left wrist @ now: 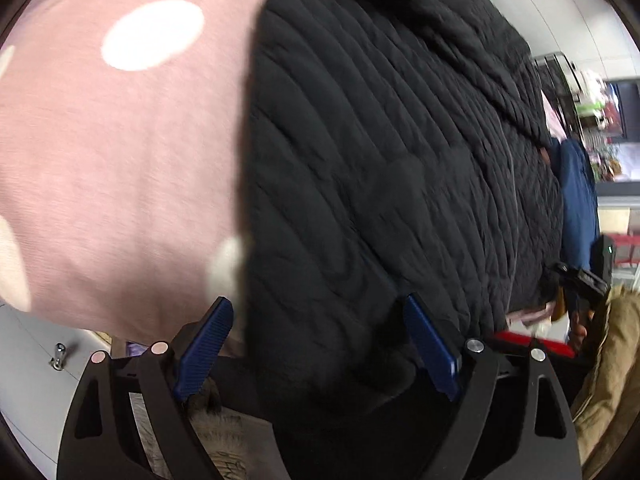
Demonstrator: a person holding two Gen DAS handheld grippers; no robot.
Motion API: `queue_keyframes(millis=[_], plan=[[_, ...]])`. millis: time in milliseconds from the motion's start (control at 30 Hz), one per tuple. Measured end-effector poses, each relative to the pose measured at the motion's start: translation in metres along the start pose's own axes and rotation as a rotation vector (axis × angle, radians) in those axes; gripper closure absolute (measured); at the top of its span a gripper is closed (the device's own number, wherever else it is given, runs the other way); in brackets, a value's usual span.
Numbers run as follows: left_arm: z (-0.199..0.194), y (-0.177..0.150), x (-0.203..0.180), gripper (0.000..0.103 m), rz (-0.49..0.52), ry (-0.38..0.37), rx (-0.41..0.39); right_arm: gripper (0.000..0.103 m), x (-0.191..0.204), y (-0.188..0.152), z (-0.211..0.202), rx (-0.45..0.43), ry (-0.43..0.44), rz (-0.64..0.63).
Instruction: Fold large clothes
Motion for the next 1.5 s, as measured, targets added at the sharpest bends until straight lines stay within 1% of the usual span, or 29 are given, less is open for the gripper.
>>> queue_keyframes(millis=[33, 100, 133, 167, 200, 233, 267, 300, 333, 367, 400, 467, 567, 700, 767, 867, 967, 1000, 1033, 1133, 1200, 1233, 1267, 1333, 1400, 1467, 1500], plan=[[0.004, -0.003, -0.005, 0.019, 0.007, -0.009, 0.015, 0.043, 0.003, -0.003, 0.006, 0.023, 0.011, -0.008], [0.009, -0.007, -0.014, 0.02, 0.017, -0.006, 0.018, 0.049, 0.01, -0.008, 0.012, 0.045, 0.016, -0.037], [0.011, -0.01, -0.018, 0.025, 0.026, 0.007, 0.011, 0.055, 0.014, -0.011, 0.015, 0.055, 0.01, -0.057], [0.013, -0.011, -0.02, 0.034, 0.027, 0.011, 0.01, 0.058, 0.017, -0.012, 0.017, 0.062, 0.003, -0.069], [0.013, -0.012, -0.019, 0.039, 0.023, 0.015, 0.011, 0.065, 0.019, -0.014, 0.018, 0.068, -0.002, -0.079], [0.012, -0.013, -0.019, 0.051, 0.017, 0.012, 0.012, 0.071, 0.019, -0.014, 0.017, 0.069, 0.002, -0.079], [0.01, -0.013, -0.019, 0.06, 0.019, 0.008, 0.01, 0.074, 0.019, -0.015, 0.016, 0.067, 0.011, -0.073], [0.005, -0.012, -0.022, 0.064, 0.03, 0.006, 0.002, 0.079, 0.018, -0.014, 0.014, 0.067, 0.02, -0.066], [0.001, -0.01, -0.026, 0.073, 0.047, 0.007, -0.006, 0.082, 0.02, -0.014, 0.011, 0.068, 0.032, -0.062], [-0.004, -0.01, -0.027, 0.077, 0.062, 0.008, -0.014, 0.083, 0.021, -0.013, 0.008, 0.069, 0.036, -0.066], [-0.01, -0.009, -0.031, 0.079, 0.077, 0.007, -0.024, 0.084, 0.025, -0.013, 0.005, 0.069, 0.043, -0.074], [-0.025, -0.005, -0.036, 0.085, 0.106, -0.006, -0.059, 0.085, 0.035, -0.01, 0.001, 0.064, 0.08, -0.076], [-0.044, 0.008, -0.041, 0.087, 0.115, -0.027, -0.117, 0.085, 0.052, 0.0, -0.006, 0.036, 0.14, -0.076], [-0.057, 0.037, -0.042, 0.087, 0.062, -0.056, -0.177, 0.085, 0.075, 0.022, -0.01, -0.005, 0.191, -0.094], [-0.063, 0.06, -0.043, 0.087, 0.024, -0.078, -0.201, 0.086, 0.087, 0.038, -0.012, -0.017, 0.199, -0.124], [-0.073, 0.089, -0.045, 0.088, 0.009, -0.092, -0.241, 0.089, 0.104, 0.063, -0.02, -0.054, 0.201, -0.167], [-0.091, 0.127, -0.048, 0.089, 0.008, -0.088, -0.31, 0.091, 0.116, 0.097, -0.04, -0.135, 0.215, -0.194], [-0.097, 0.139, -0.049, 0.089, 0.002, -0.081, -0.329, 0.091, 0.119, 0.11, -0.046, -0.159, 0.221, -0.19], [-0.103, 0.157, -0.052, 0.09, 0.004, -0.052, -0.347, 0.091, 0.122, 0.128, -0.052, -0.186, 0.232, -0.179], [-0.114, 0.197, -0.059, 0.092, 0.015, 0.003, -0.398, 0.092, 0.129, 0.166, -0.06, -0.233, 0.24, -0.169], [-0.126, 0.226, -0.061, 0.092, -0.007, 0.033, -0.436, 0.092, 0.133, 0.196, -0.069, -0.274, 0.258, -0.152], [-0.13, 0.237, -0.058, 0.092, -0.021, 0.036, -0.446, 0.092, 0.133, 0.213, -0.074, -0.296, 0.274, -0.129], [-0.135, 0.252, -0.054, 0.092, -0.047, 0.036, -0.456, 0.092, 0.132, 0.224, -0.078, -0.309, 0.285, -0.115], [-0.138, 0.278, -0.05, 0.092, -0.081, 0.034, -0.459, 0.092, 0.131, 0.251, -0.085, -0.341, 0.293, -0.092], [-0.139, 0.301, -0.052, 0.092, -0.089, 0.04, -0.454, 0.092, 0.13, 0.279, -0.085, -0.346, 0.3, -0.065], [-0.134, 0.322, -0.059, 0.092, -0.078, 0.07, -0.441, 0.092, 0.13, 0.298, -0.08, -0.338, 0.284, -0.046], [-0.127, 0.335, -0.064, 0.092, -0.073, 0.098, -0.427, 0.092, 0.129, 0.306, -0.076, -0.332, 0.276, -0.041]])
Point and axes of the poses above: each gripper's, at about its wrist camera, not at the fingertips, and z roughly the way its jaws point, x to its left, y to its top, the point moved 1 cm from there along z, roughly the way its jaws point, and after that the axes turned 15 degrees about y, right-handed, at the moved point
